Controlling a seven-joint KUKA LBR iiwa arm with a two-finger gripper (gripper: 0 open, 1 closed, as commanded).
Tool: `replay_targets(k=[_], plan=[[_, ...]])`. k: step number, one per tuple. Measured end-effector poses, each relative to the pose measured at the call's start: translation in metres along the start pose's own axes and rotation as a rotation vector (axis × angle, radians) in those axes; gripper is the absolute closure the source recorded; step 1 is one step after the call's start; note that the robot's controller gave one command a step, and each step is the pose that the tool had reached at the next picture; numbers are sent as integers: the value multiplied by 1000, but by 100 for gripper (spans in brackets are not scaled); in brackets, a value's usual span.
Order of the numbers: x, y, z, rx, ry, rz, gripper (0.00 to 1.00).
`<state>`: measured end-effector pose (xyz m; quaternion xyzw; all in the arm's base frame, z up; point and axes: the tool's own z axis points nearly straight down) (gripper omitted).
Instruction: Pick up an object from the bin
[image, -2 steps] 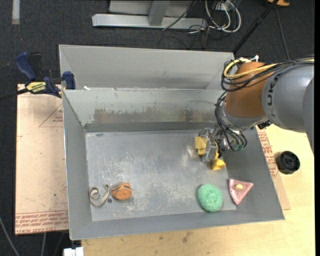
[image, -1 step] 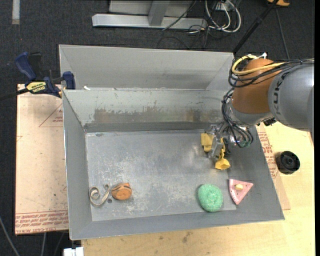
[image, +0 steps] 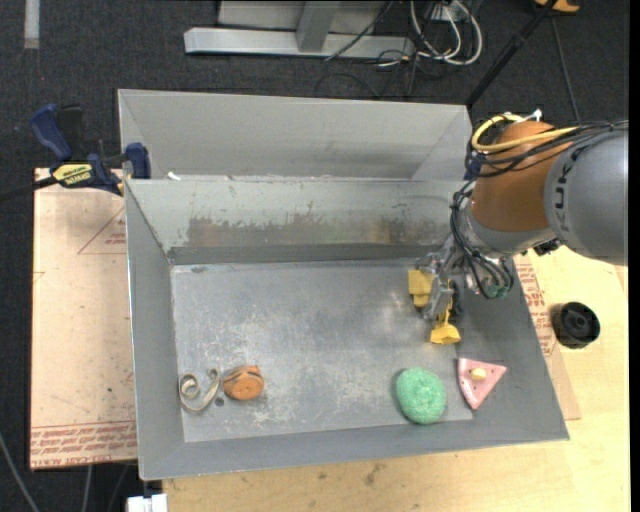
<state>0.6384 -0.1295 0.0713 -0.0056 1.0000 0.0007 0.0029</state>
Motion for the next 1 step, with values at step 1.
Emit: replay_targets(k=[1], plan=[[0,0,0,0,0,0,100]])
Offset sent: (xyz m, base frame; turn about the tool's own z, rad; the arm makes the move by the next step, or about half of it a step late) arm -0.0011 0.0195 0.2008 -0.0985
